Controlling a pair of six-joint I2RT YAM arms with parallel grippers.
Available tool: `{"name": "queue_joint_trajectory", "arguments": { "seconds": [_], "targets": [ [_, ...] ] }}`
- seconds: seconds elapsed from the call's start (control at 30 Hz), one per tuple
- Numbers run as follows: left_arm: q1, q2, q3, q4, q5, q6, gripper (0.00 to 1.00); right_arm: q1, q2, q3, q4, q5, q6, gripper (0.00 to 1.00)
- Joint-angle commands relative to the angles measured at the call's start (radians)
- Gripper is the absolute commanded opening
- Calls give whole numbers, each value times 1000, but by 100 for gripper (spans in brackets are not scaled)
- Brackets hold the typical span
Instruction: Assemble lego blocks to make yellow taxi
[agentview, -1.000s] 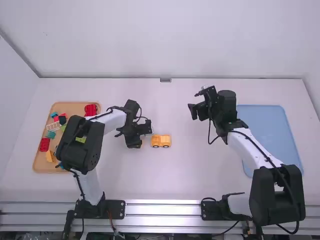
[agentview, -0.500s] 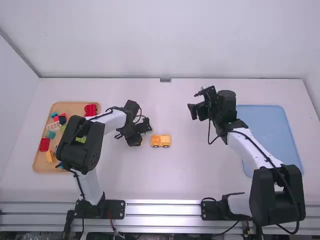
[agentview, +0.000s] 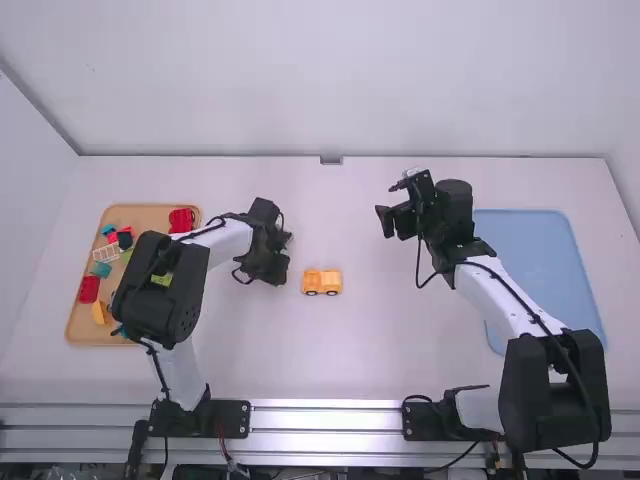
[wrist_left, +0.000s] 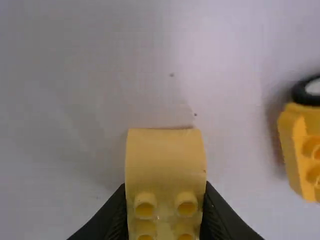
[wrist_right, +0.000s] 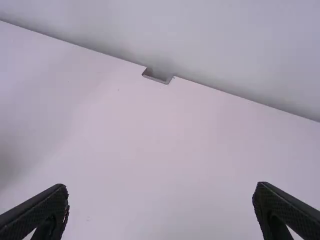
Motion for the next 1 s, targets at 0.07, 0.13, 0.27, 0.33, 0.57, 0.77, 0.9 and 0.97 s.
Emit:
{"name": "queue_joint_trajectory", "arguments": {
  "seconds": [0.07, 0.13, 0.27, 0.33, 0.57, 0.77, 0.9, 0.97],
  "targets": [
    [-4, 7, -10, -11, -52, -380, 2, -1, -25, -3, 0, -2, 2, 99],
    [-7, 7, -10, -10, -100, -529, 2, -1, -25, -3, -1, -3, 2, 99],
    [1, 7, -10, -18, -95, -766, 2, -1, -25, -3, -1, -2, 2, 99],
    [-2, 7, -11, -29, -99, -947, 2, -1, -25, -3, -1, -3, 2, 99],
    [-6, 7, -10, -42, -32, -1586, 7, -1, -25, -3, -2, -3, 2, 98],
    [-6, 7, -10, -38, 7, -1908, 13, -7, -24, -5, -8, -2, 2, 99],
    [-6, 7, -10, -34, 7, -1976, 18, -8, -24, -5, -11, -2, 2, 99],
    [-6, 7, -10, -18, -2, -1963, 62, -8, -24, -5, -11, -2, 2, 99]
  ]
}}
